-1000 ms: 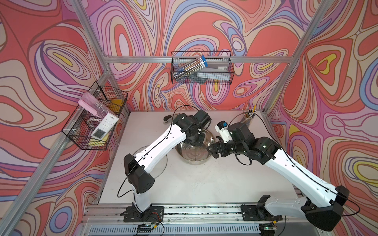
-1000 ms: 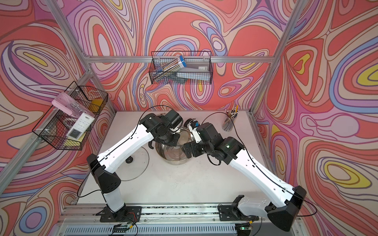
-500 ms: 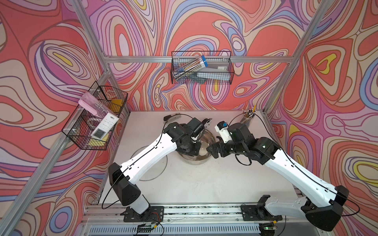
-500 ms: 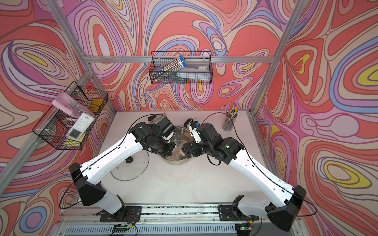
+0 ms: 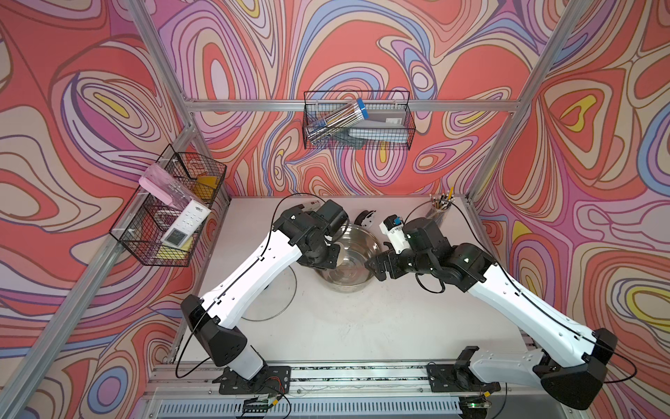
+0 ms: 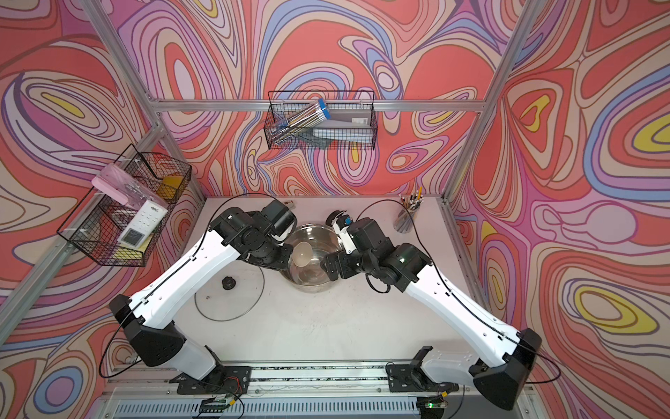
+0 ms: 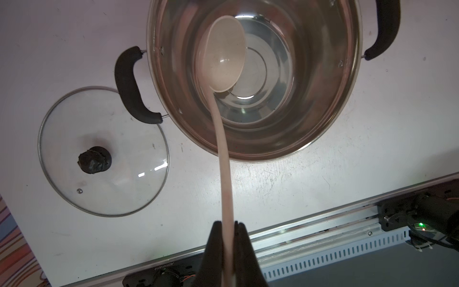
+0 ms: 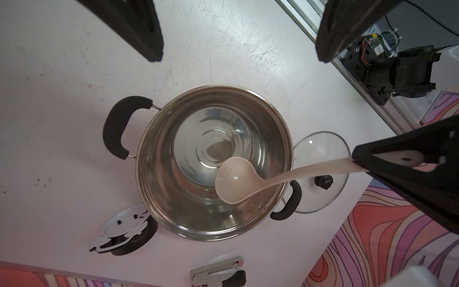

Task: Stir the soup with a spoon
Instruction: Stir the soup in the pan with a stick.

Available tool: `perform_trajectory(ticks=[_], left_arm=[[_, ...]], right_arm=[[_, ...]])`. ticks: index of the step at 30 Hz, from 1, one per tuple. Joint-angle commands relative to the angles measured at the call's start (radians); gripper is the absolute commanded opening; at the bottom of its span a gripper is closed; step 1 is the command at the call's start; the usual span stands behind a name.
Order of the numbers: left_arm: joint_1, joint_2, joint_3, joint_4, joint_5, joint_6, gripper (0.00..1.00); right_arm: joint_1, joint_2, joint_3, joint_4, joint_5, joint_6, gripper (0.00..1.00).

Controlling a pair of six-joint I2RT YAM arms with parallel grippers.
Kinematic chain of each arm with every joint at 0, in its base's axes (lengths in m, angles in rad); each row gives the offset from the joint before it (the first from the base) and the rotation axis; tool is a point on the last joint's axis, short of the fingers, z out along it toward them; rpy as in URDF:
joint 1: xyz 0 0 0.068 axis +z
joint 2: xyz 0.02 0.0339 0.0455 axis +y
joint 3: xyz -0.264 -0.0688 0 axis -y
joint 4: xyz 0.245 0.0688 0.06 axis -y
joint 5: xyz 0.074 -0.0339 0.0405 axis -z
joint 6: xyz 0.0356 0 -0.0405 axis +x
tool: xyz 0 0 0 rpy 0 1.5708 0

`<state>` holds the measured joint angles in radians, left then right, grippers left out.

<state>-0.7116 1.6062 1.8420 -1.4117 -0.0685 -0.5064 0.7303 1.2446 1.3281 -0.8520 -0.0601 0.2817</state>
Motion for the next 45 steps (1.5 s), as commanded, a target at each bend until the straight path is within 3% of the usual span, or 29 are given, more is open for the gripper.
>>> perform_trajectory(ticks=[1, 6, 16, 25, 33, 45], left_arm=[[0.011, 0.049, 0.057, -0.041, -0.065, 0.042, 0.00], [0.012, 0.119, 0.116, -0.007, -0.069, 0.056, 0.00], [-0.016, 0.230, 0.240, 0.055, 0.109, 0.055, 0.00], [-0.062, 0.173, 0.143, 0.011, 0.176, 0.077, 0.00], [-0.055, 0.079, 0.080, -0.098, 0.134, 0.092, 0.00], [0.078, 0.060, 0.071, -0.147, 0.057, 0.125, 0.00]], right_arm=[[0.007, -0.001, 0.008, -0.007, 0.007, -0.004, 0.98], [0.007, -0.010, 0.010, -0.016, 0.022, -0.008, 0.98], [0.007, -0.007, 0.009, -0.019, 0.034, -0.008, 0.98], [0.007, -0.002, 0.009, -0.007, 0.029, 0.001, 0.98], [0.007, 0.015, 0.000, 0.019, 0.004, 0.010, 0.98], [0.007, 0.031, 0.010, 0.027, -0.002, 0.011, 0.98]])
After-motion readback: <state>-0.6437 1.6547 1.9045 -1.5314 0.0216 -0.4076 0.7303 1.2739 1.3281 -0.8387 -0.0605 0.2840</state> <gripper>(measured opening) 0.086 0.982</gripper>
